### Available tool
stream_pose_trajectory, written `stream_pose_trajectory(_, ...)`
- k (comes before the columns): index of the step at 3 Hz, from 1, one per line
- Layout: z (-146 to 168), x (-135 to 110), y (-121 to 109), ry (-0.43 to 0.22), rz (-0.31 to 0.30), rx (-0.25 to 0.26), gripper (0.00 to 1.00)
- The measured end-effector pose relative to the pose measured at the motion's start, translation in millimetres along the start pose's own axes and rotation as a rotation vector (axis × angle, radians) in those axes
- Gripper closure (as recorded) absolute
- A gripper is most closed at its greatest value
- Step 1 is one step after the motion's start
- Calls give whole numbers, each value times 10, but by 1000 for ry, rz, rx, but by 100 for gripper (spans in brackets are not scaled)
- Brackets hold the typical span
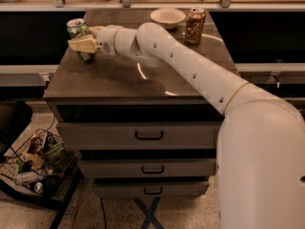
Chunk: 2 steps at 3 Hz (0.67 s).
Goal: Knock green can over
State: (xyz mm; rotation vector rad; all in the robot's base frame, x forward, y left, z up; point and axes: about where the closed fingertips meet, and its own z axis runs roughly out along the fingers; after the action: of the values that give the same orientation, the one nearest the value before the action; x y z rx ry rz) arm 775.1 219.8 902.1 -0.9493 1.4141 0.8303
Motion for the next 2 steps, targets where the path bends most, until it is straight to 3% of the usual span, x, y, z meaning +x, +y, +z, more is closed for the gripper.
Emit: stream_pose_trajectory(2, -400, -495, 152, 211, -106, 26, 100)
